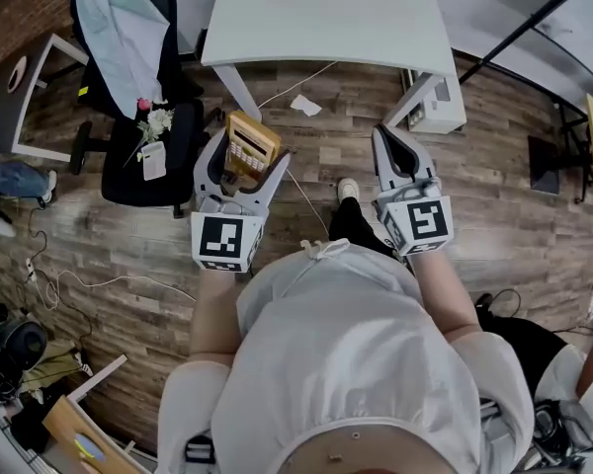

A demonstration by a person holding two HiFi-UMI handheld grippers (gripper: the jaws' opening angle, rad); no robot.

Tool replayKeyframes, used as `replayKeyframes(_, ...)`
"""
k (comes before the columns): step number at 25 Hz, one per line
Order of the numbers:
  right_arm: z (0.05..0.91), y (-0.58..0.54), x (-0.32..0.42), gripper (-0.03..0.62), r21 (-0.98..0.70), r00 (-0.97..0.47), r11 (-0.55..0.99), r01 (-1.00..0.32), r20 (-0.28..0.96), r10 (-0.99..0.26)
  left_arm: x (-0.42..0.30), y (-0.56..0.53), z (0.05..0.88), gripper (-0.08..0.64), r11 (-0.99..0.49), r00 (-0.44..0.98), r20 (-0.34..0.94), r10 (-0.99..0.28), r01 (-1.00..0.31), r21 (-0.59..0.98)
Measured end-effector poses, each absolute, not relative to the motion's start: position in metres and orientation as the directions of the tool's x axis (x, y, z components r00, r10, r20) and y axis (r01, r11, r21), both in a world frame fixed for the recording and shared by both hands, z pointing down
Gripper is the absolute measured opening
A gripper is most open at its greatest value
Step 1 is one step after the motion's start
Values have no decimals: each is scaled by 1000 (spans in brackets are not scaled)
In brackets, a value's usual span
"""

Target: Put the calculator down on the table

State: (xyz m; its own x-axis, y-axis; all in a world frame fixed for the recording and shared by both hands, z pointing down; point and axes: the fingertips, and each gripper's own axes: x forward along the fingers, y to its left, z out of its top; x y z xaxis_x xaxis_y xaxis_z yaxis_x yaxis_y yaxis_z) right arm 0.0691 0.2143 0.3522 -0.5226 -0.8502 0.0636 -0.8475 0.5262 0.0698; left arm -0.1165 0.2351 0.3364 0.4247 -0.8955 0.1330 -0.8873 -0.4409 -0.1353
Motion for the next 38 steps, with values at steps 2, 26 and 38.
replayKeyframes(2,351,181,76,5,67,-542,545,-835,67,-838,-109,206,334,405,-423,405,137,-904,-894,-146)
replayKeyframes(26,358,-124,153,6,52,-614,623,-781,116,-780,-25,-91,338,405,-338,313,170,-934,-931,-142)
replayKeyframes(38,391,-238,107,6,6,-580,589,-808,167,-797,-62,-221,400,405,-432,385,306,-870,-896,-100)
